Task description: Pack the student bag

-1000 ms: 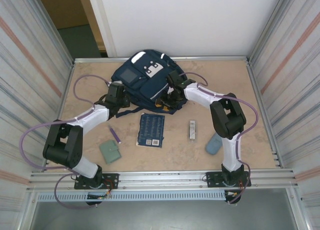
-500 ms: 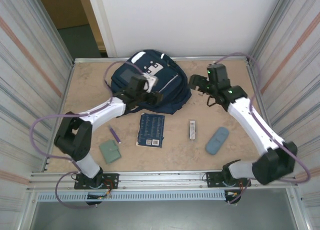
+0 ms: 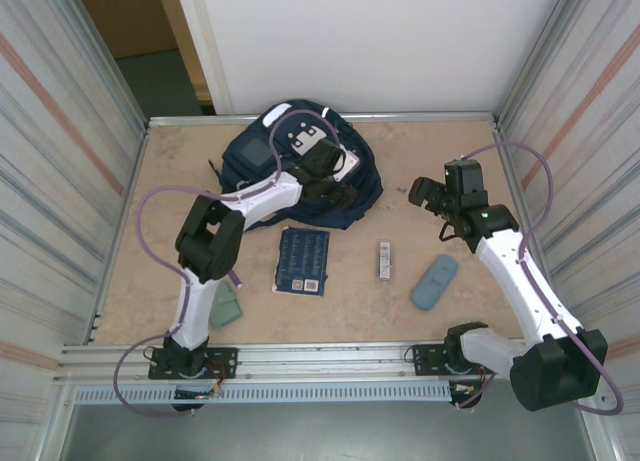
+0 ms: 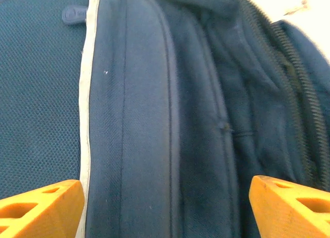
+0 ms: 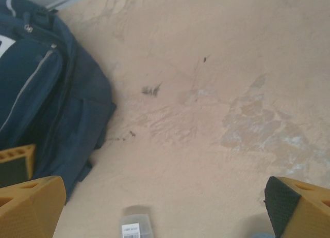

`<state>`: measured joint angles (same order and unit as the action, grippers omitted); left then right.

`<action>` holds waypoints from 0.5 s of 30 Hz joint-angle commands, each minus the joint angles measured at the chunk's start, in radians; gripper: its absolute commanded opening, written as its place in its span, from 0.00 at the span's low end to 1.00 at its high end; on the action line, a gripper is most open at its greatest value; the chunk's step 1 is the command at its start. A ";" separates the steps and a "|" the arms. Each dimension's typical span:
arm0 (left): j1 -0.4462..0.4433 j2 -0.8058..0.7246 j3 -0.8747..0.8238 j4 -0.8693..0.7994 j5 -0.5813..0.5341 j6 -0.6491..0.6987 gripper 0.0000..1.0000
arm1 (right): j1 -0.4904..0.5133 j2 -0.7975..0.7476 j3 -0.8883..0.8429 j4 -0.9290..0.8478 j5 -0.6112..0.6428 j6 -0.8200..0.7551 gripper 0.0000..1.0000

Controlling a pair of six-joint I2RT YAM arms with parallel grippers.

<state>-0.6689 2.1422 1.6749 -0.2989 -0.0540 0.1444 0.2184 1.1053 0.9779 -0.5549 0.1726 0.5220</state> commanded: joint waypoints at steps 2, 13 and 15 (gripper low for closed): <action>0.002 0.084 0.091 -0.106 -0.110 -0.058 0.77 | 0.003 0.020 0.013 -0.026 -0.084 0.009 0.99; 0.015 0.135 0.115 -0.132 -0.139 -0.109 0.00 | 0.085 0.076 0.062 -0.041 -0.106 -0.017 0.99; 0.013 0.094 0.094 -0.142 -0.134 -0.039 0.00 | 0.104 0.096 0.069 -0.051 -0.095 -0.018 0.99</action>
<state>-0.6716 2.2692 1.8080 -0.3893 -0.1585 0.0540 0.3000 1.1786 1.0107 -0.5774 0.0738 0.5182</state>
